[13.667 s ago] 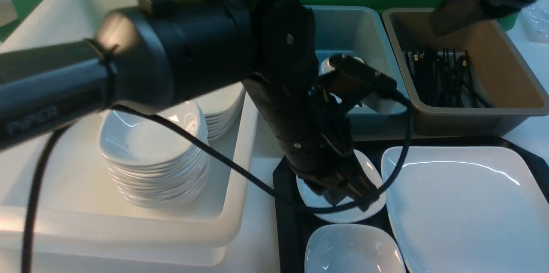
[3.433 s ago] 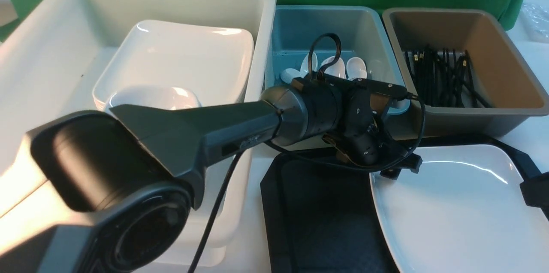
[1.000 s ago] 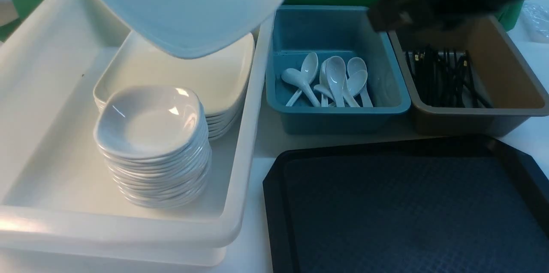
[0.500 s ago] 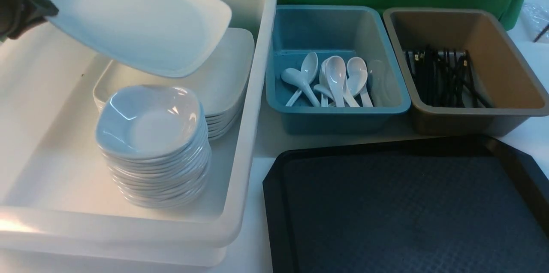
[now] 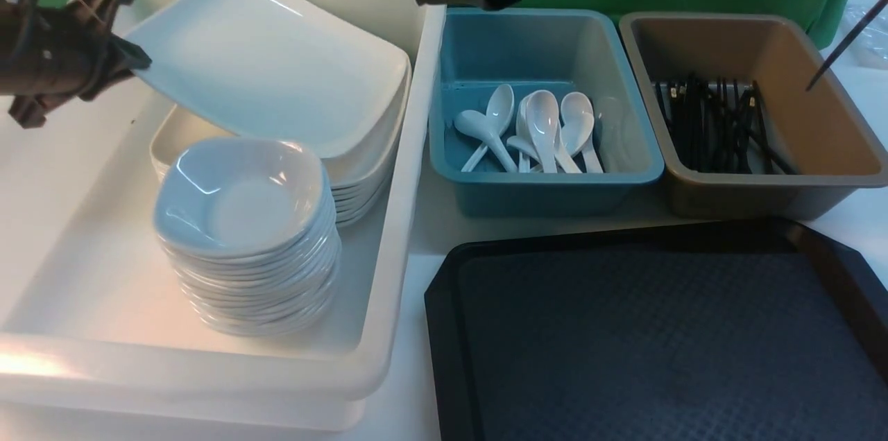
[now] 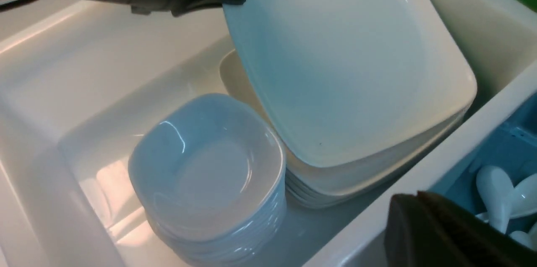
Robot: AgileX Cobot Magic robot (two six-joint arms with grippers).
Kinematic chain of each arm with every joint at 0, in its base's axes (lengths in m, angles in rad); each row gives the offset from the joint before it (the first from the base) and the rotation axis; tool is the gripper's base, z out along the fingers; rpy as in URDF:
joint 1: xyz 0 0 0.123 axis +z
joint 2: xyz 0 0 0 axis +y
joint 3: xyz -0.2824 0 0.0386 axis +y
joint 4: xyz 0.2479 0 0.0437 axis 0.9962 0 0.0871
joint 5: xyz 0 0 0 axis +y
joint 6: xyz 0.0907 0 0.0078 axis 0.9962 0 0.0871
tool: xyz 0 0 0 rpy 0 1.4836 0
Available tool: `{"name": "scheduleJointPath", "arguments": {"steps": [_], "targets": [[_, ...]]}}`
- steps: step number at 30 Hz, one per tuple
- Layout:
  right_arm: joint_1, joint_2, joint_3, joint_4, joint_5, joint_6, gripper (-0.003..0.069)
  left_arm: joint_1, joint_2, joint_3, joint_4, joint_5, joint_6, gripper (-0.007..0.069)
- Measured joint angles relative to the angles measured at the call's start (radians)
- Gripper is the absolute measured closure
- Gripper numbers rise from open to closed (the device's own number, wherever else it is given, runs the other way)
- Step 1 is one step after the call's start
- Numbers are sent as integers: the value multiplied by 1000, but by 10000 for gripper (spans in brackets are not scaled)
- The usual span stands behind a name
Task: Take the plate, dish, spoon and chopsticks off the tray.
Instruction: Use the left arm to put the plate into the large storage box on the left
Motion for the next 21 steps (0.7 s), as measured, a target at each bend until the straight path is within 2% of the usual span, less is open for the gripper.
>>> {"name": "scheduleJointPath", "arguments": {"steps": [9,13,18,21], "targets": [[0,0,0,0,3,0,631,-2,22,0,34,29,-1,579],[0,0,0,0,4,0,630,-2,23,0,141,73,-1,460],[0,0,0,0,28,0,629,-2,12,0,318,131,-29,223],[0,0,0,0,48,0,629,-2,-19,0,411,139,-60,118]]}}
